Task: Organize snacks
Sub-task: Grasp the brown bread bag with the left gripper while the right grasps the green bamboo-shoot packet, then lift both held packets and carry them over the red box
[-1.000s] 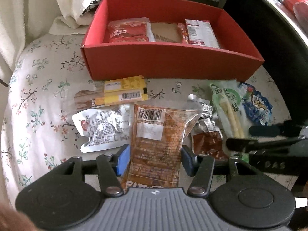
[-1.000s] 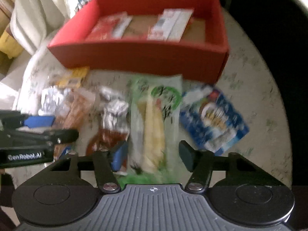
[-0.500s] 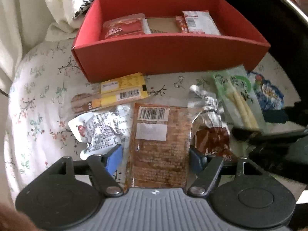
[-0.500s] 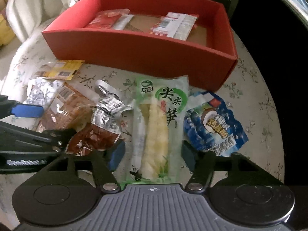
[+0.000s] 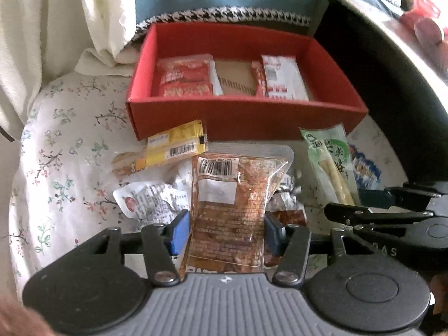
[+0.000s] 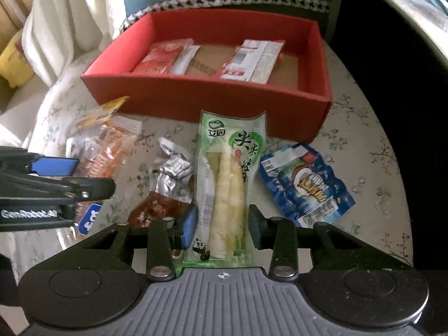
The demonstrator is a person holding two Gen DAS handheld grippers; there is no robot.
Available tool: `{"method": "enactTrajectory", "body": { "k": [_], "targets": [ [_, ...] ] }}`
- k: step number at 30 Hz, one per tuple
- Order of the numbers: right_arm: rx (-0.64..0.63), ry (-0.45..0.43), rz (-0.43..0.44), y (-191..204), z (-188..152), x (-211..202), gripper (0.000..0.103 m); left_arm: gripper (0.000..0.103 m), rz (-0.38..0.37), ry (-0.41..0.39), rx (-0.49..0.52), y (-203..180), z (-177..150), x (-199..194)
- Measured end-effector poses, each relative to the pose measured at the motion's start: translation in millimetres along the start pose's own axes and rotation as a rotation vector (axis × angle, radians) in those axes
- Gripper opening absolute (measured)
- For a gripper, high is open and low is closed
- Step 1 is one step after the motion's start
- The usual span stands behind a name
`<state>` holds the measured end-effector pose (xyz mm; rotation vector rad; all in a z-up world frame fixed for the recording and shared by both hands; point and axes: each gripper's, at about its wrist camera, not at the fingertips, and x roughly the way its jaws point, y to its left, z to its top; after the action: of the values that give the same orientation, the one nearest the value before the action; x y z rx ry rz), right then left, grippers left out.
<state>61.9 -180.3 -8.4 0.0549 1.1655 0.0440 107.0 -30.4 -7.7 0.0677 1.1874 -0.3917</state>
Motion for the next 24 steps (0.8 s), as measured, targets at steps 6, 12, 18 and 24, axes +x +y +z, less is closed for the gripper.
{"method": "enactTrajectory", "body": {
  "k": [6,12,18,24],
  "targets": [
    [0.016,-0.044,0.018,-2,8,-11,0.046,0.047,-0.008,-0.028,-0.012,3,5,-8],
    [0.011,-0.055,0.040,1,13,-16,0.046,0.047,-0.006,-0.059,-0.023,2,10,-8],
    [0.011,-0.082,0.074,3,13,-26,0.047,0.047,-0.019,-0.072,-0.025,3,10,-12],
    [0.032,-0.119,0.084,1,17,-37,0.047,0.047,-0.009,-0.100,-0.023,2,11,-18]
  ]
}}
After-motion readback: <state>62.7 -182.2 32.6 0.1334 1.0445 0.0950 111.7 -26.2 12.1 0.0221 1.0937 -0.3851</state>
